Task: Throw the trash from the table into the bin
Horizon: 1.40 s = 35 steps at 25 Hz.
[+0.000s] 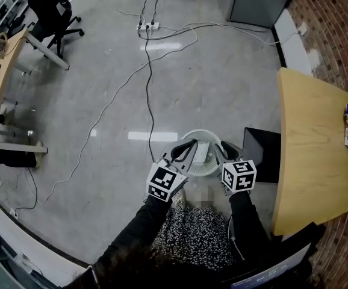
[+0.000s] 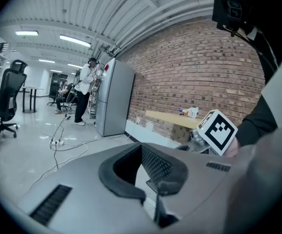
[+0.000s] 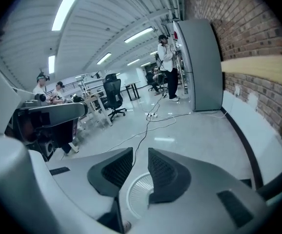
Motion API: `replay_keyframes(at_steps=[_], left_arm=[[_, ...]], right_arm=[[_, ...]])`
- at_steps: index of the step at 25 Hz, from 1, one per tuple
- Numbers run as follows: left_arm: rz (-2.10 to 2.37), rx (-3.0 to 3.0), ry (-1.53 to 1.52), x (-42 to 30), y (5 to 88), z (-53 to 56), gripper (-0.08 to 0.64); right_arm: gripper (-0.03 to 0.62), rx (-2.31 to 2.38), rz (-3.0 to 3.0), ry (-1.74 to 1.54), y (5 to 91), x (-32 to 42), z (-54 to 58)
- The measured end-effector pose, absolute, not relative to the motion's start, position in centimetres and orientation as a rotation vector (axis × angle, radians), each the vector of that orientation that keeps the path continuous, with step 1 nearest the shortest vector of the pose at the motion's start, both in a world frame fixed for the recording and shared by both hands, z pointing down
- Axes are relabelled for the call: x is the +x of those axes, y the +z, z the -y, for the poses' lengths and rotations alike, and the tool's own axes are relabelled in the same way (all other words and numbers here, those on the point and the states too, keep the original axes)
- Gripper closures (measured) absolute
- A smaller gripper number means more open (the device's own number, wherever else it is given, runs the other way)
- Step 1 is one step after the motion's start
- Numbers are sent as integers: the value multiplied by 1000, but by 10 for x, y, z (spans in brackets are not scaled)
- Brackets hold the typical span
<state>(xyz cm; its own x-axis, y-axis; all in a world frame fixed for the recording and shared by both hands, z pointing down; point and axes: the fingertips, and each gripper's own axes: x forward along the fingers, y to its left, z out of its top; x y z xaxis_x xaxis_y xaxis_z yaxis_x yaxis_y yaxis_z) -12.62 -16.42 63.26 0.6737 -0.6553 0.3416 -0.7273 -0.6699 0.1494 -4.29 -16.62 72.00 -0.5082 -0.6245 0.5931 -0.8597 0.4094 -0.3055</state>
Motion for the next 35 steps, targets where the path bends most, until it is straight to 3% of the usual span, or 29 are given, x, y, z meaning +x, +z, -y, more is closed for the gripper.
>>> replay_keyframes(at_steps=[3, 14, 35], left_arm=[[1096, 2639, 362, -126, 606, 158, 555], [1098, 2741, 268, -123, 515, 167, 555], [887, 2902, 197, -73, 430, 173, 555]], right_arm=[[513, 1295, 2290, 770, 687, -39, 166], [566, 1454, 2353, 649, 570, -19, 170], [580, 1842, 2329, 390, 424, 41, 154]])
